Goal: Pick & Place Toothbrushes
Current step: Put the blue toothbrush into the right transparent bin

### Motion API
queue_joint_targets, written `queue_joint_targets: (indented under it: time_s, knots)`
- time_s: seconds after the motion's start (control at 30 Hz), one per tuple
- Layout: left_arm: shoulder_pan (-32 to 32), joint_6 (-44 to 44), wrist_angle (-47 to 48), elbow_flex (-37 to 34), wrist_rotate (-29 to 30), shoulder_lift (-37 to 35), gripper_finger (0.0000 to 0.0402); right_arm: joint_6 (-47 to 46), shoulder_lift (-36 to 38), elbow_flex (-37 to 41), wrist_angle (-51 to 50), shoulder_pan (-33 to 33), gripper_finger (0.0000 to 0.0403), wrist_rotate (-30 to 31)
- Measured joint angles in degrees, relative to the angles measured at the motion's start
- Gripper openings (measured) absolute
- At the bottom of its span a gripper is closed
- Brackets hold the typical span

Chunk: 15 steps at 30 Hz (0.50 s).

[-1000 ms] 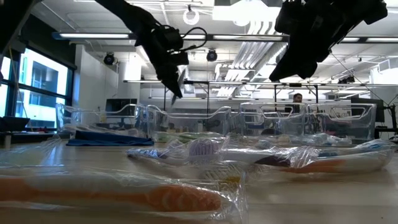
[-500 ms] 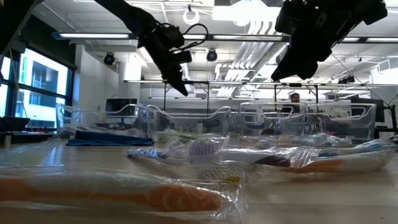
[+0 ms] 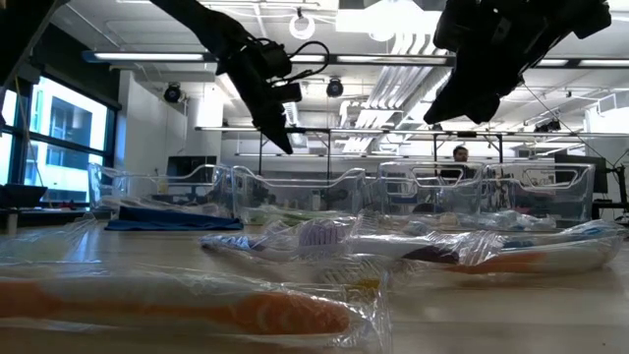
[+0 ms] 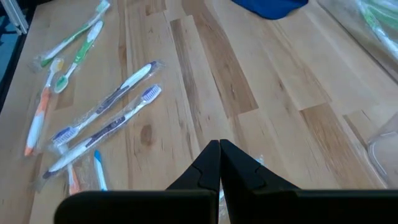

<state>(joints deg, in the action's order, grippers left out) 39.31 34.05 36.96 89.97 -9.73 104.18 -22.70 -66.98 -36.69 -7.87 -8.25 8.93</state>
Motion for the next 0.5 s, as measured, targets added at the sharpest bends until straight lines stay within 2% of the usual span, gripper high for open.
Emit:
queue_joint_targets:
  time_s: [0.17,0.33,0.5]
  knots:
    - [-3.1,2.8,-1.7,0.0,1.1,-0.4,0.0241,0.0,0.0,0.0,1.8,0.0,0.0002,0.1]
    - [-8.4,5.3,-4.6,-0.5,8.5,-2.7,0.0241,0.0,0.0,0.0,3.9,0.0,0.0002,0.1]
    - [-12.7,5.9,-14.7,-7.5,10.6,-9.1,0.0241,-2.0,0.0,0.0,3.9,0.0,0.0002,0.1]
